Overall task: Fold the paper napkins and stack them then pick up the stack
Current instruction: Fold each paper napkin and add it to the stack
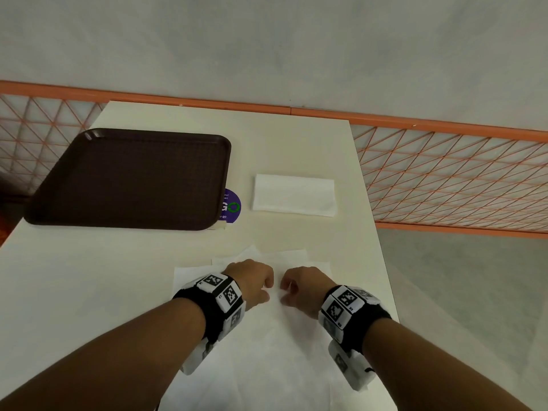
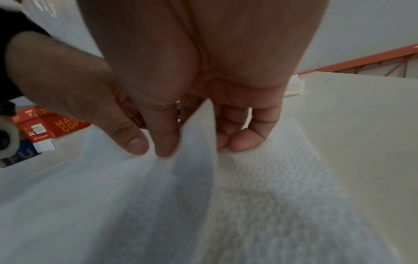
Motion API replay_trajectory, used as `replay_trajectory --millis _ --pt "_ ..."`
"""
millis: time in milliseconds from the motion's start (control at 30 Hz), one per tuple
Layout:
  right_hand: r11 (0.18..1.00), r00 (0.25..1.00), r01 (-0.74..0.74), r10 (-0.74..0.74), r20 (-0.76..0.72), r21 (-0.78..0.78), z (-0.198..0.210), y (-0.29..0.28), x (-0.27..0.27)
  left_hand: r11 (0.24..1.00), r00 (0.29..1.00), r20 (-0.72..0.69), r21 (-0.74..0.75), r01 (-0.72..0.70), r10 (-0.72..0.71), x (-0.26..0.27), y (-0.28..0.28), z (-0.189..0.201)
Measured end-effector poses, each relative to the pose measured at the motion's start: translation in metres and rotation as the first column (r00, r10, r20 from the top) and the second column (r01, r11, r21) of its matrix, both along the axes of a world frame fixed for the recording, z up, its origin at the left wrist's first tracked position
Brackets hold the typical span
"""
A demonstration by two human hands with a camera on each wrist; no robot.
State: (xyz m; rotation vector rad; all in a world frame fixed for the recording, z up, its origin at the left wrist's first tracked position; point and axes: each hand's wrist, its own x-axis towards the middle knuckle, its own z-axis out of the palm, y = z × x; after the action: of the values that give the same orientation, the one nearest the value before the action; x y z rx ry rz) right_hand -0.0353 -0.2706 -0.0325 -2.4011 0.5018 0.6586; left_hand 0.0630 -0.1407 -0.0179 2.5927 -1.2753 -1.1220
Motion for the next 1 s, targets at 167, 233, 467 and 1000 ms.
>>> replay_trajectory --millis 167,233,467,1000 --pt "0.998 0.998 -0.052 0.051 0.044 0.027 0.008 -0.005 -0.001 0.999 0.995 -0.096 -0.031 0.006 -0.009 0.007 0.003 0.006" --pt "0.998 0.996 -0.055 0.052 0.066 0.038 0.010 -0.007 -0.001 0.999 0.990 -0.138 -0.036 -0.002 -0.003 0.009 0.004 0.006" --pt "0.997 0.993 -0.075 0.074 0.087 0.014 0.013 -0.011 0.003 0.999 0.993 -0.121 -0.043 -0.001 -0.004 0.016 0.001 0.004" --pt "1.000 0.999 -0.002 0.003 0.050 -0.004 0.005 -0.019 0.001 0.998 0.992 -0.124 -0.048 -0.042 0.036 0.027 0.014 -0.009"
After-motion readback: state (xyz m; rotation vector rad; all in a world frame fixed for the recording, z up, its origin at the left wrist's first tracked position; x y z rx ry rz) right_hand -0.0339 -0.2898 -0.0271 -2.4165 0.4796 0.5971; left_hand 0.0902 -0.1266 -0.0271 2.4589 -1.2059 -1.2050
